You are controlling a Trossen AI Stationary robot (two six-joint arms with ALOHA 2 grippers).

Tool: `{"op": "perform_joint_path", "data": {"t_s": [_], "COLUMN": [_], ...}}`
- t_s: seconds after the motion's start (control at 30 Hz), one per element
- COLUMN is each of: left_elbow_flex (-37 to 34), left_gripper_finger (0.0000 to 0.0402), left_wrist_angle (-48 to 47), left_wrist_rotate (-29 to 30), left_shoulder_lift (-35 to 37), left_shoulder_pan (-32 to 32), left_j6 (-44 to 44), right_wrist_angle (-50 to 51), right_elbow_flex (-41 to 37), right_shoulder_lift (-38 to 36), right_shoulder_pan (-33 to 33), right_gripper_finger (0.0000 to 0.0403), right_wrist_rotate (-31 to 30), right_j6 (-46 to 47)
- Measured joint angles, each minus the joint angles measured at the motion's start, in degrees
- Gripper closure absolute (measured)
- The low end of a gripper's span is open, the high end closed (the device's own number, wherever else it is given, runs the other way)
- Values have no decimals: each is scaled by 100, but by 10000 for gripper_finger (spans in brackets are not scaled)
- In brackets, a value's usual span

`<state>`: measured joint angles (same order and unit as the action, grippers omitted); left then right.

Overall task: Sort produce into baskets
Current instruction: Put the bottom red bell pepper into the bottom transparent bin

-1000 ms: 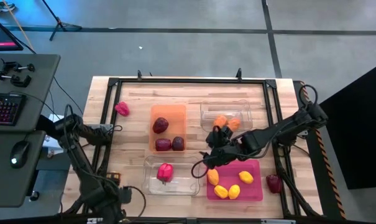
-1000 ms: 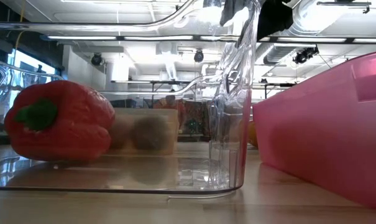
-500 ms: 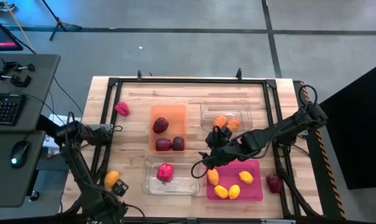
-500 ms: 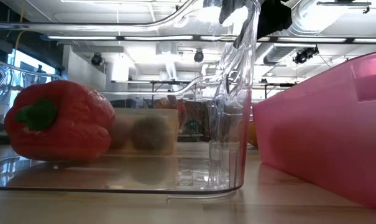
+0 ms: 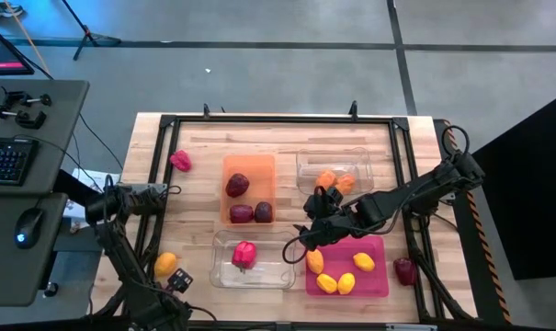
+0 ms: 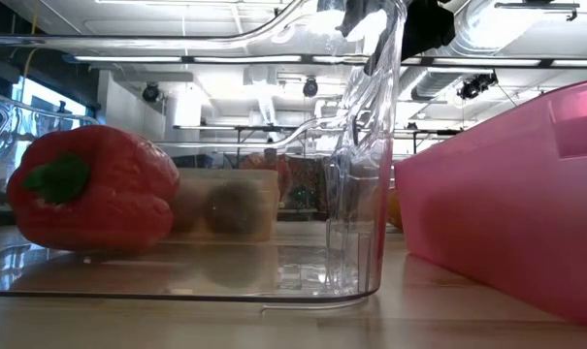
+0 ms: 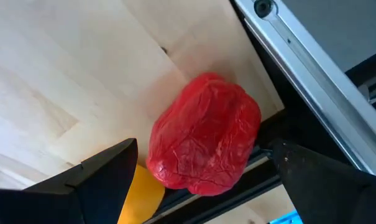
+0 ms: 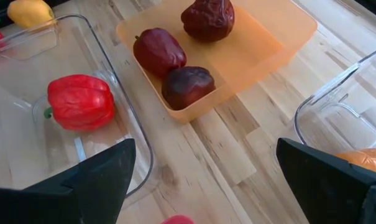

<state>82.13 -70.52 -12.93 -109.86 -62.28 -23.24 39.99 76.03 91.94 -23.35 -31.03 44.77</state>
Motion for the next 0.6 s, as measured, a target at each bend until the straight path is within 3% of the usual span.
{"op": "perform_joint_path", "data": {"t_s": [0.33, 0.6], "left_elbow_flex": [-516, -819], "left_gripper_finger": [41, 41], "left_wrist_angle": [57, 730], "left_wrist_rotate": [-217, -187], "left_shoulder_lift": [107, 105], "left_shoulder_pan": [-127, -152], "left_j6": [-116, -70], "right_wrist_angle": [-40, -46], "right_elbow_flex": [0, 0], "right_shoulder_lift": [0, 0], "right_shoulder_pan": [0, 0], "right_gripper_finger": [24, 24], "right_wrist_rotate": [12, 26], "right_j6": [22, 154]}}
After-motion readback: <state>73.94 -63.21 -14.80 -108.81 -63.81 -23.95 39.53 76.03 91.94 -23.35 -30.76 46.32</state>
